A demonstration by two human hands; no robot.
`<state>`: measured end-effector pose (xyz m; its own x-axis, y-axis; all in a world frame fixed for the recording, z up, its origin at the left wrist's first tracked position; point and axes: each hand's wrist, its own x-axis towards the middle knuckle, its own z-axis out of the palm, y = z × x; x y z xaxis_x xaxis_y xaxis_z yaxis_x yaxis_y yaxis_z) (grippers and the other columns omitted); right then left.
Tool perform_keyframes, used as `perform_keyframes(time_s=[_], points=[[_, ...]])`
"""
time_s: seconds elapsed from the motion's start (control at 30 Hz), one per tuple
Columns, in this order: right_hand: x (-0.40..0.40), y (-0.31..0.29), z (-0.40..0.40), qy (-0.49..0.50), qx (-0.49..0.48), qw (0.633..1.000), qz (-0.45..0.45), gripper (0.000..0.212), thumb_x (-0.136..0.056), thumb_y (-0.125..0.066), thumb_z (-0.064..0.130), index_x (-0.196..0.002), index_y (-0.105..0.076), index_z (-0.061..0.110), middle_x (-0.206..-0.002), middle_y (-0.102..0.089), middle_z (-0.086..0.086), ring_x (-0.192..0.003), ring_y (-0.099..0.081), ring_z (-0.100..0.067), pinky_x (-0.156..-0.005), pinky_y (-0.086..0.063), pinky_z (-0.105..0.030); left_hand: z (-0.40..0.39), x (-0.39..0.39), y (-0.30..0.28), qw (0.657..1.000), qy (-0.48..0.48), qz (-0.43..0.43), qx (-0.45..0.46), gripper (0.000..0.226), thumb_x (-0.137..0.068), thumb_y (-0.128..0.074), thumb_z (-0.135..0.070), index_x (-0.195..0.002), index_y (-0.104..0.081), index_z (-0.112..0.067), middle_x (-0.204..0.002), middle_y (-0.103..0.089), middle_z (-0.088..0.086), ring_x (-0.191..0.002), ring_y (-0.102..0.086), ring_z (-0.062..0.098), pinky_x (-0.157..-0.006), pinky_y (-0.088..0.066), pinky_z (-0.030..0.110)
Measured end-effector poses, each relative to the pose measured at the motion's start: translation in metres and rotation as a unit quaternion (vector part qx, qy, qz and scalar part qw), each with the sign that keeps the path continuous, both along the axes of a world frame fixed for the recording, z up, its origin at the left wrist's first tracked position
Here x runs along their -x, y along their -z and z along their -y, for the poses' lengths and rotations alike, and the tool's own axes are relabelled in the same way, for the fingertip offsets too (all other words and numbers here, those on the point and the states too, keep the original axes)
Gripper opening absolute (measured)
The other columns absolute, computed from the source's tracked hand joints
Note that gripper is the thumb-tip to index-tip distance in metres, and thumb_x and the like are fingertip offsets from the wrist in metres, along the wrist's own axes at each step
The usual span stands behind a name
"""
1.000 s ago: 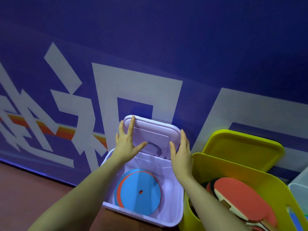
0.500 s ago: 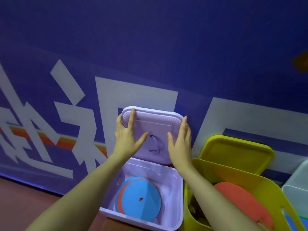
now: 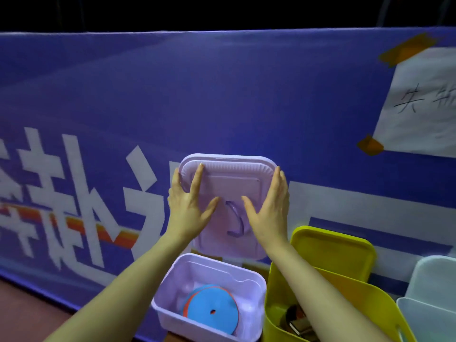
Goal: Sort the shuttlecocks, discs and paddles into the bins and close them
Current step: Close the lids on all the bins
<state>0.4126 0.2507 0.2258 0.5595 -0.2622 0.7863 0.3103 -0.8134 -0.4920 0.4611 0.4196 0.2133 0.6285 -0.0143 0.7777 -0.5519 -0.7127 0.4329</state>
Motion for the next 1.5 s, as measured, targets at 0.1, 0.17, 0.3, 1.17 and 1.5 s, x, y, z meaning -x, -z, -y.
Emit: perform_keyframes(time_s=[0.1, 0.17, 0.3, 1.17, 1.5], points=[[0.014, 0.004, -0.004, -0.016, -0.003, 1.000, -0.011, 0.104, -0.074, -0.075, 0.040, -0.149, -0.007, 0.012, -0.155, -0.012, -0.015, -0.143, -0.012, -0.028, -0.111, -0.014, -0.033, -0.005, 0.021, 0.003, 0.998, -0.051, -0.007, -0.024, 0.079, -0.077, -0.042, -0.066, -0.145, -0.009, -0.043, -0.147, -0.018, 0.027, -0.128, -0.030, 0.043, -0.100, -0.033, 0.052], [0.021, 0.012, -0.006, -0.026, -0.011, 0.999, -0.037, 0.109, -0.071, -0.077, 0.043, -0.149, -0.006, 0.014, -0.156, -0.009, -0.013, -0.143, -0.011, -0.028, -0.112, -0.015, -0.034, -0.008, 0.034, 0.011, 0.996, -0.074, -0.019, -0.049, 0.079, -0.077, -0.040, -0.068, -0.146, -0.012, -0.041, -0.145, -0.021, 0.026, -0.123, -0.036, 0.043, -0.097, -0.035, 0.051], [0.033, 0.034, -0.012, -0.027, -0.009, 0.997, -0.077, 0.105, -0.073, -0.072, 0.049, -0.149, -0.009, 0.013, -0.154, -0.012, -0.015, -0.142, -0.015, -0.031, -0.112, -0.019, -0.042, -0.019, 0.056, 0.031, 0.991, -0.089, -0.065, -0.071, 0.079, -0.077, -0.036, -0.071, -0.147, -0.013, -0.042, -0.143, -0.025, 0.025, -0.114, -0.042, 0.042, -0.092, -0.039, 0.048], [-0.074, 0.168, -0.126, 0.022, 0.059, 0.912, -0.404, 0.126, -0.064, -0.076, 0.057, -0.147, 0.013, 0.027, -0.155, 0.011, -0.002, -0.141, -0.003, -0.028, -0.113, -0.013, -0.043, -0.151, -0.066, 0.199, 0.927, 0.068, -0.346, -0.127, 0.082, -0.086, -0.053, -0.053, -0.146, 0.003, -0.043, -0.138, -0.022, 0.013, -0.102, -0.051, 0.033, -0.071, -0.046, 0.036], [-0.072, 0.224, -0.115, 0.003, 0.210, 0.830, -0.516, 0.047, -0.096, -0.040, 0.046, -0.142, -0.034, 0.035, -0.155, -0.021, 0.005, -0.142, -0.018, -0.014, -0.110, -0.010, -0.029, -0.135, -0.060, 0.246, 0.866, 0.097, -0.471, -0.139, 0.073, -0.090, -0.046, -0.054, -0.149, -0.015, -0.025, -0.149, -0.008, 0.015, -0.131, -0.029, 0.035, -0.094, -0.042, 0.040]])
